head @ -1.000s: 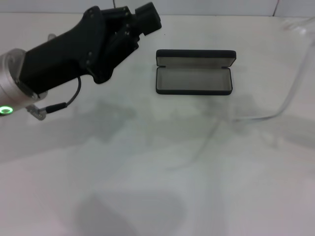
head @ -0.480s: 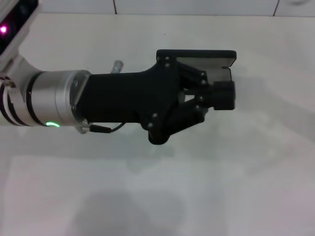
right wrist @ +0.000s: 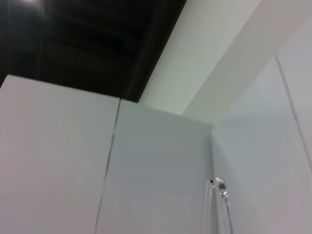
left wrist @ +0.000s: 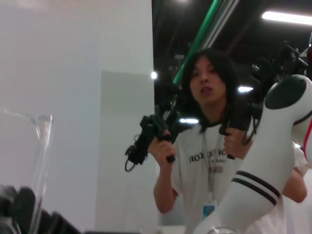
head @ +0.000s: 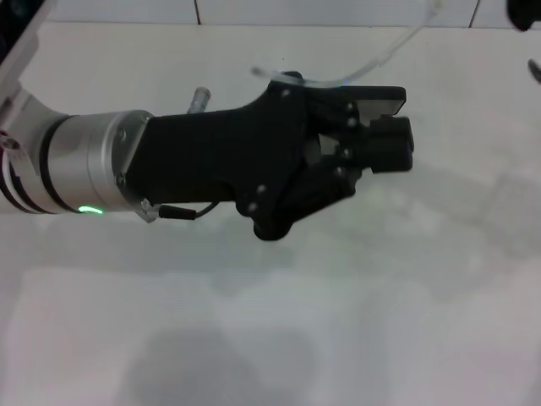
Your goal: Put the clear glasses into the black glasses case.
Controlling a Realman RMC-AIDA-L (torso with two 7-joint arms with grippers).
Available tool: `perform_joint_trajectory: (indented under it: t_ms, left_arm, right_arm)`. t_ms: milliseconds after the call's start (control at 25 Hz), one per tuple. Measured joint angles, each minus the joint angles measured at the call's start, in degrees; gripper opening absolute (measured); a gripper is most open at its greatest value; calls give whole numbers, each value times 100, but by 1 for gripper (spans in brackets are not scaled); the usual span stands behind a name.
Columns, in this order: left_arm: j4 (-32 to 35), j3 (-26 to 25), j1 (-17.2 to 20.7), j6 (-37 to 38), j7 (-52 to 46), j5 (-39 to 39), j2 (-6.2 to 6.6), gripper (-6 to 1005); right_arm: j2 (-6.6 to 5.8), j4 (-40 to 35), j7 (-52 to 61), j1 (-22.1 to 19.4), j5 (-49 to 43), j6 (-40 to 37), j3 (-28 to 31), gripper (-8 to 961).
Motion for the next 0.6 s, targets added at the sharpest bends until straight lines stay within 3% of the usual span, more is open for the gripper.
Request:
perform_joint_trajectory:
  t_ms: [320,600]
  left_arm:
    - [-35,5,182,7,9,-770,-7,60]
    - [-468,-49,185,-35,12,-1206,6,60]
  right_arm:
    - [-2,-330,-147,9,-32,514,-772,65]
    - [-2,-544,-197,9,-29,776,-1250,65]
